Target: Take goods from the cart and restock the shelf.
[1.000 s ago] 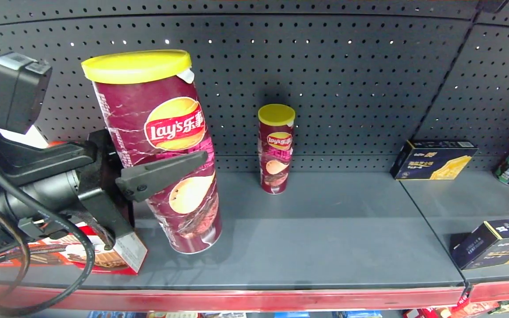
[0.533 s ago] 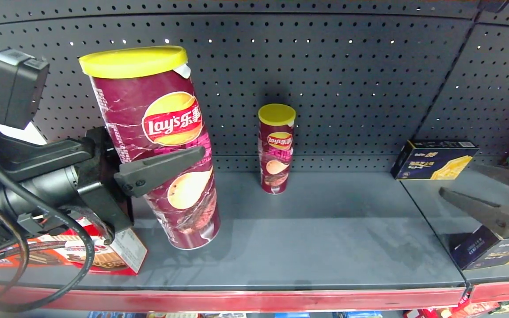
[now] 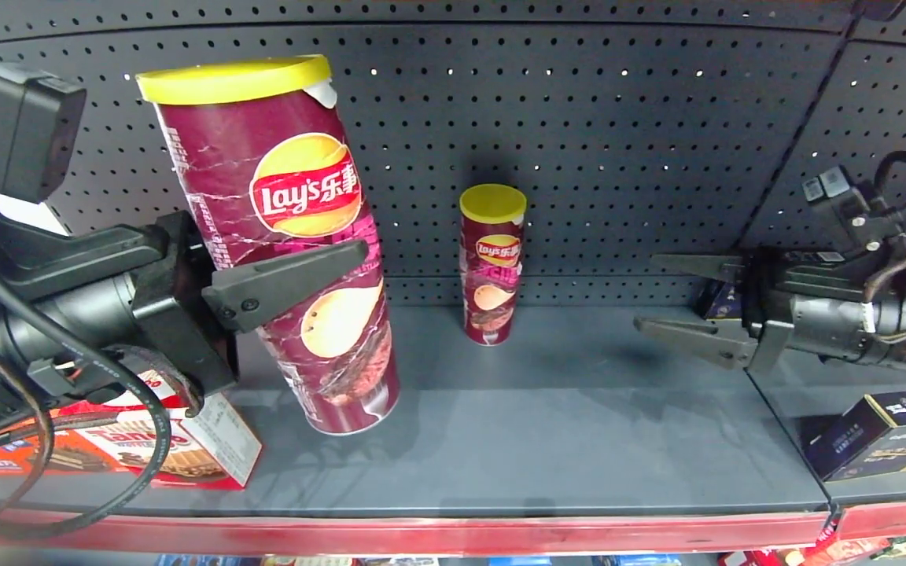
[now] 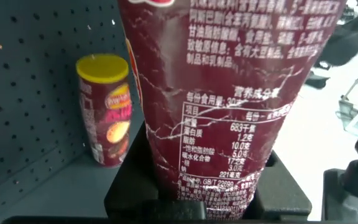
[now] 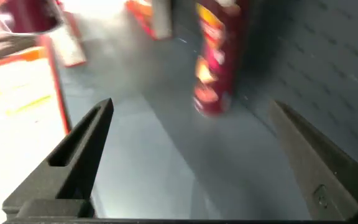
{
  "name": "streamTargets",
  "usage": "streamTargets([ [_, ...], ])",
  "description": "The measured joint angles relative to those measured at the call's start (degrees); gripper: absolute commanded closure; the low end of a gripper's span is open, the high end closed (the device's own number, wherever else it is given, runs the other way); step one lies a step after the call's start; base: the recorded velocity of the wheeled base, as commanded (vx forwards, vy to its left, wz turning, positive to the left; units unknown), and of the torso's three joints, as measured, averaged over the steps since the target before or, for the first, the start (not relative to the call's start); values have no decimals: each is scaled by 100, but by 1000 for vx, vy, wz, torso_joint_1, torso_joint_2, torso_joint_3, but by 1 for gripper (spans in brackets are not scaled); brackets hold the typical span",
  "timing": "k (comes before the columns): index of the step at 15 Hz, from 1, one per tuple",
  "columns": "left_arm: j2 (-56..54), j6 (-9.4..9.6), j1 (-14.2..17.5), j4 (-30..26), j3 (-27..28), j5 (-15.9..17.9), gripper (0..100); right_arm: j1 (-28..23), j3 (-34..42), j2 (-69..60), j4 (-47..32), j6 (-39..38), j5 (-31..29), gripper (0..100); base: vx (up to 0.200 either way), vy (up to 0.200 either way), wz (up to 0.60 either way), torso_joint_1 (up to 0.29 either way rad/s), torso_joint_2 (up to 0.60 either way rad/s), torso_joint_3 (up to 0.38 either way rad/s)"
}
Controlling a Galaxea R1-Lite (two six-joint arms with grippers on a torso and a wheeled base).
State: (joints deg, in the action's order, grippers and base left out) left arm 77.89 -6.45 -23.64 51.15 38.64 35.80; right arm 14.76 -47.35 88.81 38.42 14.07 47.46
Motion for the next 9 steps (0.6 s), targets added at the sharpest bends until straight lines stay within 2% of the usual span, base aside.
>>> streamTargets([
  [3, 12, -24, 21, 9, 66, -11, 100, 89, -786, 901, 252, 29, 660, 0, 0, 0, 0, 0, 0, 0],
  [6, 41, -30, 33, 11, 110, -4, 100, 205, -1701, 1729, 369, 16, 848, 0, 0, 0, 0, 0, 0, 0],
  [9, 190, -24, 88, 200, 178, 0, 100, 343, -2285, 2374, 383, -17, 868, 0, 0, 0, 0, 0, 0, 0],
])
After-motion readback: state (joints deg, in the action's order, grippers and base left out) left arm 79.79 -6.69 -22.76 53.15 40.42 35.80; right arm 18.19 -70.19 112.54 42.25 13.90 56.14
